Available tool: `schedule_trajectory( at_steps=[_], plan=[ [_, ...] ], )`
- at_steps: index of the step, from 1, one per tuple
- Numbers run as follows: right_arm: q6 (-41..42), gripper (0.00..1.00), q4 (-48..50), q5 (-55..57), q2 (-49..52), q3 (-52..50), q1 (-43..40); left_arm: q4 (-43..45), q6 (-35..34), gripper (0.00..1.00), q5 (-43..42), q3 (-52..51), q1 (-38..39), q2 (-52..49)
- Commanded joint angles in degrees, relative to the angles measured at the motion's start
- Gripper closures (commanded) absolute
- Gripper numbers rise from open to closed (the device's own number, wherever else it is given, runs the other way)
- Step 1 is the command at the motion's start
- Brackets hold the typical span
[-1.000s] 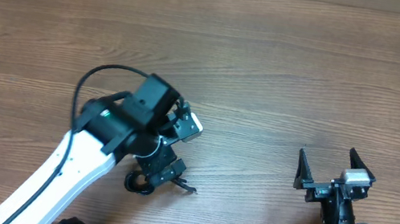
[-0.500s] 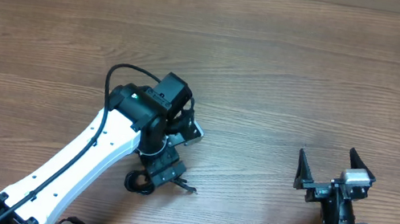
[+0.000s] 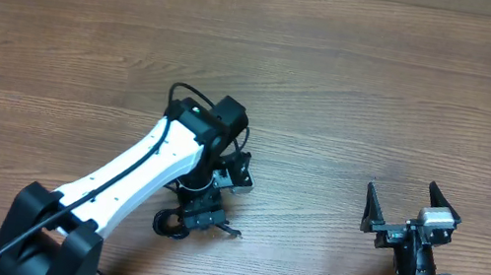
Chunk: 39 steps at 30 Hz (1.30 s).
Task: Untangle cables
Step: 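Move the left gripper down onto the black cable bundle, then close the left gripper on the cable bundle and lift it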
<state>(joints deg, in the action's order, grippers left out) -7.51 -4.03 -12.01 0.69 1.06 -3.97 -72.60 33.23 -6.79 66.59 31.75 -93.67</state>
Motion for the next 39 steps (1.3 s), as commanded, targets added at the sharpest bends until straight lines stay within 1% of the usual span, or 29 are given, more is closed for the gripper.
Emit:
schedule_trajectory(
  at_steps=[1, 5, 8, 9, 13, 14, 17, 18, 20, 24, 32, 37, 38, 39],
  plan=[
    [-0.07, 0.0, 0.28, 0.42, -0.52, -0.61, 0.44, 0.96, 3.23, 0.02, 0.17, 1.01, 2.84, -1.88],
    [-0.07, 0.0, 0.28, 0.42, -0.52, -0.61, 0.44, 1.99, 4.98, 0.02, 0.17, 1.01, 4.09, -2.82],
    [-0.07, 0.0, 0.28, 0.42, -0.52, -0.61, 0.44, 2.56, 4.98, 0.11, -0.28, 1.01, 4.22, -3.45],
    [-0.07, 0.0, 0.28, 0.42, -0.52, -0.61, 0.44, 2.56, 4.98, 0.16, -0.35, 1.01, 4.22, -3.45],
    [-0.07, 0.0, 0.28, 0.42, -0.52, -0.61, 0.44, 2.54, 4.98, 0.28, -0.55, 1.01, 4.24, -3.45],
    [-0.07, 0.0, 0.28, 0.42, -0.52, -0.61, 0.44, 2.56, 4.98, 0.38, -0.52, 1.01, 4.24, -3.45],
    [-0.07, 0.0, 0.28, 0.42, -0.52, -0.61, 0.44, 2.54, 4.96, 0.61, -0.55, 1.01, 4.24, -3.45],
    [-0.07, 0.0, 0.28, 0.42, -0.52, -0.61, 0.44, 2.51, 4.96, 0.67, -0.52, 1.01, 4.24, -3.45],
    [-0.07, 0.0, 0.28, 0.42, -0.52, -0.61, 0.44, 2.54, 4.94, 0.72, -0.57, 1.01, 4.24, -3.45],
    [-0.07, 0.0, 0.28, 0.42, -0.52, -0.61, 0.44, 2.54, 4.72, 0.96, -1.18, 1.01, 4.28, -3.45],
    [-0.07, 0.0, 0.28, 0.42, -0.52, -0.61, 0.44, 3.04, 3.39, 0.96, -1.16, 1.03, 4.28, -3.43],
    [-0.07, 0.0, 0.28, 0.42, -0.52, -0.61, 0.44, 7.52, -0.33, 0.96, -1.14, 1.2, 4.28, -3.39],
    [-0.07, 0.0, 0.28, 0.42, -0.5, -0.61, 0.44, 10.36, -2.8, 0.96, -1.16, 1.55, 4.28, -3.39],
    [-0.07, 0.0, 0.28, 0.42, -0.52, -0.61, 0.44, 11.45, -3.87, 0.96, -1.16, 1.7, 4.28, -3.39]
  ],
)
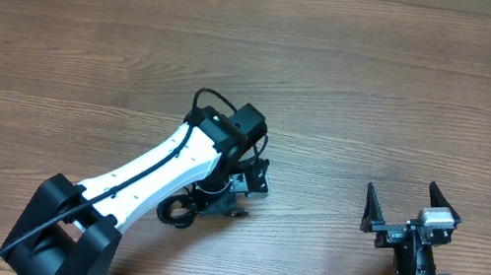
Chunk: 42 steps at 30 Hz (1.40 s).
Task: Untangle cables
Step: 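Close the left gripper on the cable bundle and lift it, then raise the held cable bundle with the left gripper toward the center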
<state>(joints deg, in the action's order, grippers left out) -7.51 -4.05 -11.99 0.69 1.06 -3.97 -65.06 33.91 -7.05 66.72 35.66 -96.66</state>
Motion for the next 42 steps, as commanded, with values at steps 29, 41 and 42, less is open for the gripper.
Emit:
schedule_trajectory(
  at_steps=[29, 41, 42],
  plan=[
    [-0.07, 0.0, 0.31, 0.39, -0.52, -0.61, 0.44, 39.74, -31.89, 0.96, 2.64, 2.58, 0.24, -0.39],
    [-0.07, 0.0, 0.31, 0.39, -0.52, -0.61, 0.44, 39.8, -37.83, 0.96, 4.74, 2.58, -3.08, -0.42],
    [-0.07, 0.0, 0.31, 0.39, -0.52, -0.61, 0.44, 39.85, -37.81, 0.96, 4.63, 2.58, -3.28, -0.42]
  ],
)
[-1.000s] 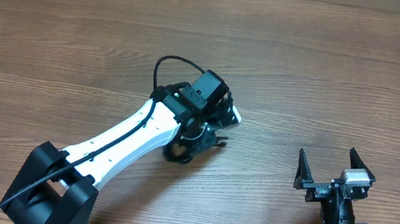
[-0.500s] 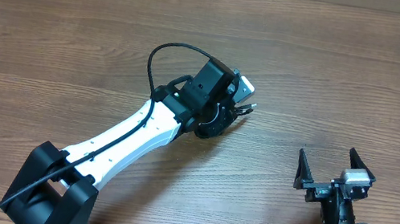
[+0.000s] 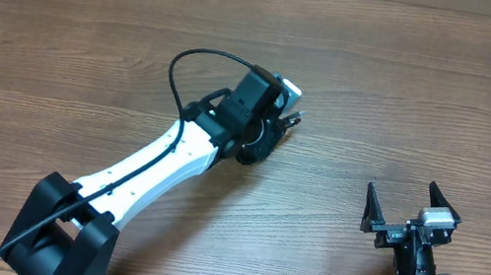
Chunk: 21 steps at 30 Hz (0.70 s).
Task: Untangle cables
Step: 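Raise the held cable bundle with the left gripper toward the center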
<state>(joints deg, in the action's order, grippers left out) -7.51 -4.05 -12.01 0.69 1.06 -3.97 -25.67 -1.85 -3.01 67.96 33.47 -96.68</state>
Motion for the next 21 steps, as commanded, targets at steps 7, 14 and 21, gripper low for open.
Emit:
schedule_trajectory(
  at_steps=[7, 14, 21],
  plan=[
    [-0.07, 0.0, 0.31, 0.42, -0.52, -0.61, 0.44, 0.83, -2.03, 0.96, 0.66, 1.33, -1.33, -0.39],
    [-0.07, 0.0, 0.31, 0.42, -0.52, -0.61, 0.44, 0.81, -3.04, 0.96, 0.39, 1.33, -1.42, -0.37],
    [-0.07, 0.0, 0.31, 0.42, -0.5, -0.61, 0.44, 0.02, -4.59, 0.96, -11.54, 1.36, -4.5, -0.28]
  ],
)
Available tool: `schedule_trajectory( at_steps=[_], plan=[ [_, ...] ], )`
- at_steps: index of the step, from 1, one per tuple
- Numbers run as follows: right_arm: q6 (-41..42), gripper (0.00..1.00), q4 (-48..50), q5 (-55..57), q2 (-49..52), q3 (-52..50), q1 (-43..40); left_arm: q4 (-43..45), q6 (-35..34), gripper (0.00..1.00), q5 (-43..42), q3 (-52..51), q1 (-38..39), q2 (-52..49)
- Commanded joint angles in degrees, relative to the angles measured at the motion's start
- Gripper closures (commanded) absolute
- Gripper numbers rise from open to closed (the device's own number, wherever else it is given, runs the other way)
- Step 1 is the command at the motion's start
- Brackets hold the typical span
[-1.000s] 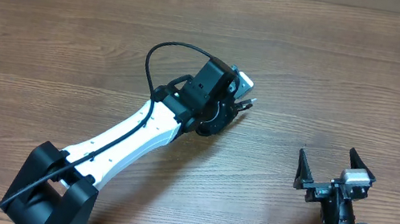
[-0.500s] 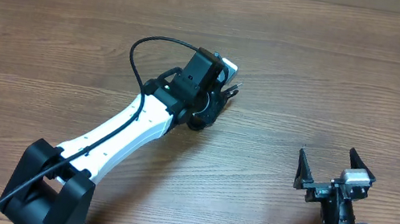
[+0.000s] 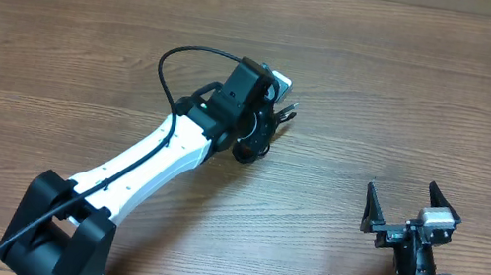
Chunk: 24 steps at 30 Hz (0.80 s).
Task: Untangle cables
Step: 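Raise the held cable bundle with the left gripper toward the center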
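Only the overhead view is given. My left gripper [image 3: 280, 111] is raised above the middle of the table, its fingers pointing right. It is shut on a black cable bundle [image 3: 252, 145], which hangs as a dark coil just under the wrist; how the strands lie cannot be made out. No other cable shows on the table. My right gripper [image 3: 411, 207] rests near the table's lower right, open, with nothing between its fingers.
The wooden table [image 3: 414, 86] fills the view. The left arm's white link [image 3: 146, 166] runs diagonally from the lower left to the centre, and its own wiring loop [image 3: 179, 58] sticks out above the wrist.
The left gripper, still holding the cable bundle, has shifted slightly to the left and up the image. The right arm has not moved.
The left gripper was low over a black cable coil near the front of the table. Then it stood a little further right, still down at the coil. Later the coil was off the table, raised with the gripper near the centre, where it remains.
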<state>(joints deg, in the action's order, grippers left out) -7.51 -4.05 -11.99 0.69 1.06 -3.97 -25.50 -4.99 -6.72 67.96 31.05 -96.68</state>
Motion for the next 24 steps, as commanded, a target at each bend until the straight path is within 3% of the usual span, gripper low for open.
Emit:
schedule_trajectory(
  at_steps=[1, 13, 20, 24],
  plan=[
    [-0.07, 0.0, 0.31, 0.39, -0.52, -0.61, 0.44, -0.48, -1.44, 0.96, -9.35, 1.36, -2.6, -0.28],
    [-0.07, 0.0, 0.31, 0.39, -0.52, -0.61, 0.44, -0.28, -1.99, 0.96, -32.3, 1.53, -7.74, -0.26],
    [-0.07, 0.0, 0.31, 0.39, -0.52, -0.61, 0.44, 11.19, -17.35, 0.96, -44.98, 1.53, -8.63, -0.26],
    [-0.07, 0.0, 0.31, 0.39, -0.52, -0.61, 0.44, 17.09, -26.01, 0.96, -46.12, 1.53, -8.66, -0.26]
  ],
)
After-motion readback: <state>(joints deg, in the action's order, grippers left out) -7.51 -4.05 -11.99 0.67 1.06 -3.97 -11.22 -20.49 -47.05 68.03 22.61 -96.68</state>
